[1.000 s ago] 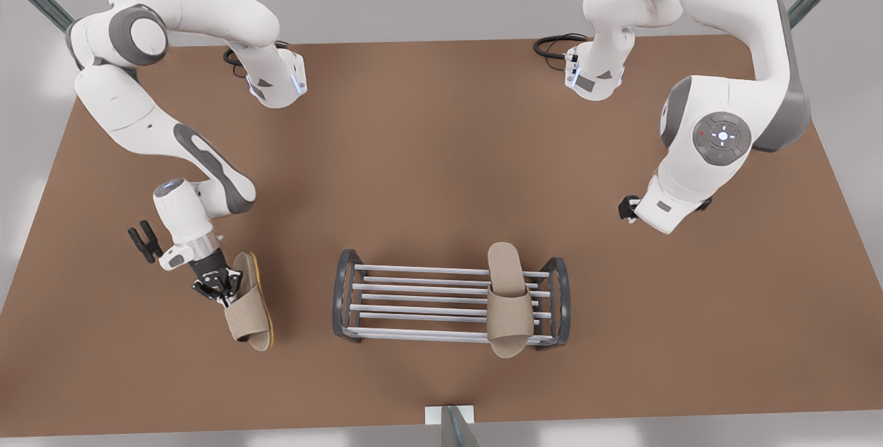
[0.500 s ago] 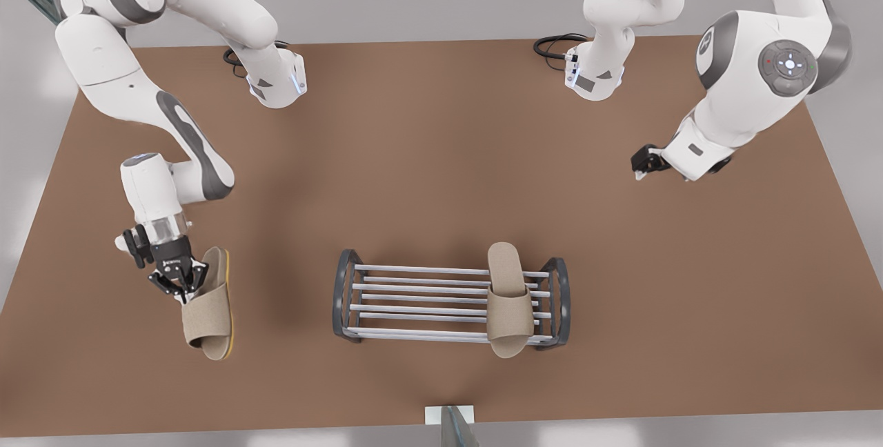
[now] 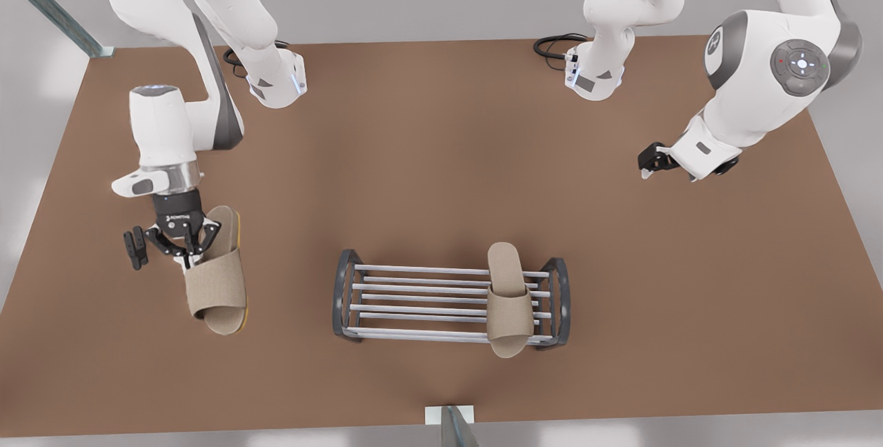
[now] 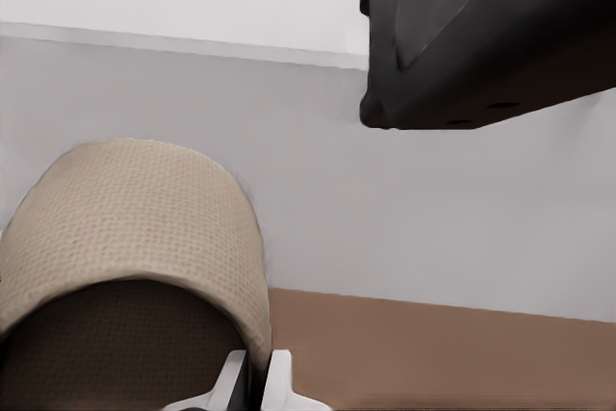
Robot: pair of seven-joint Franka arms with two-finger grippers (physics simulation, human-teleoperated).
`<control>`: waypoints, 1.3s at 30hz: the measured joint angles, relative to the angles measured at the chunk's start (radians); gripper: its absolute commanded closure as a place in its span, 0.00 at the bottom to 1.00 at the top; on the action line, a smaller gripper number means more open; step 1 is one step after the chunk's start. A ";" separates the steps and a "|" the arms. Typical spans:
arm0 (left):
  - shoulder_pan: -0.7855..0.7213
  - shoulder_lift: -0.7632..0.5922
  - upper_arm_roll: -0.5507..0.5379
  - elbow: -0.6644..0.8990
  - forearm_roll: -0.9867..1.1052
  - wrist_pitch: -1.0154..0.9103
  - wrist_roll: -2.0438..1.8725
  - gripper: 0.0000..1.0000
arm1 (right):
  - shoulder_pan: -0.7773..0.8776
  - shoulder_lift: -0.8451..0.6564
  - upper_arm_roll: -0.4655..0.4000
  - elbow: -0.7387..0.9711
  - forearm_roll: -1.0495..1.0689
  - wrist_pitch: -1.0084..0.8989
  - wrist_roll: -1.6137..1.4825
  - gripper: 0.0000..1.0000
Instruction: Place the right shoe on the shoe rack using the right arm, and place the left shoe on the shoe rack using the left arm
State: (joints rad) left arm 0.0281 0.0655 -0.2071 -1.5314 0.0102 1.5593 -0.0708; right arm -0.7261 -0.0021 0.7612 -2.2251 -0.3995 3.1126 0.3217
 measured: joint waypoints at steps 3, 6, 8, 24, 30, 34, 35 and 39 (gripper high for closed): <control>-0.007 -0.001 0.000 0.000 0.000 -0.001 0.008 0.00 | -0.008 -0.031 0.089 0.006 0.000 -0.080 0.072 0.79; -0.010 -0.002 0.000 0.000 0.000 -0.004 0.014 0.00 | 0.006 -0.044 0.164 0.025 0.001 -0.145 0.149 0.79; -0.010 -0.002 0.000 -0.001 0.000 -0.005 0.018 0.00 | 0.020 -0.038 0.211 0.059 0.001 -0.190 0.203 0.79; -0.016 0.115 -0.002 0.151 0.059 -0.058 0.037 0.00 | 0.325 0.230 0.202 0.386 -0.205 -0.543 0.617 0.79; -0.016 0.114 -0.002 0.143 0.062 -0.063 0.040 0.00 | 0.650 0.329 -0.077 0.532 -0.314 -0.661 0.772 0.79; -0.011 0.115 -0.002 0.141 0.063 -0.063 0.041 0.00 | 0.720 0.386 -0.139 0.585 -0.361 -0.702 0.862 0.79; -0.011 0.118 -0.003 0.141 0.063 -0.063 0.041 0.00 | 0.739 0.396 -0.160 0.598 -0.371 -0.708 0.882 0.79; -0.018 0.119 -0.005 0.129 0.062 -0.062 0.036 0.00 | 0.815 0.437 -0.234 0.650 -0.397 -0.725 0.953 0.79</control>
State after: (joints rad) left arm 0.0098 0.1843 -0.2124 -1.4024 0.0722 1.4968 -0.0344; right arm 0.0891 0.4344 0.5276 -1.5751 -0.7963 2.3876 1.2750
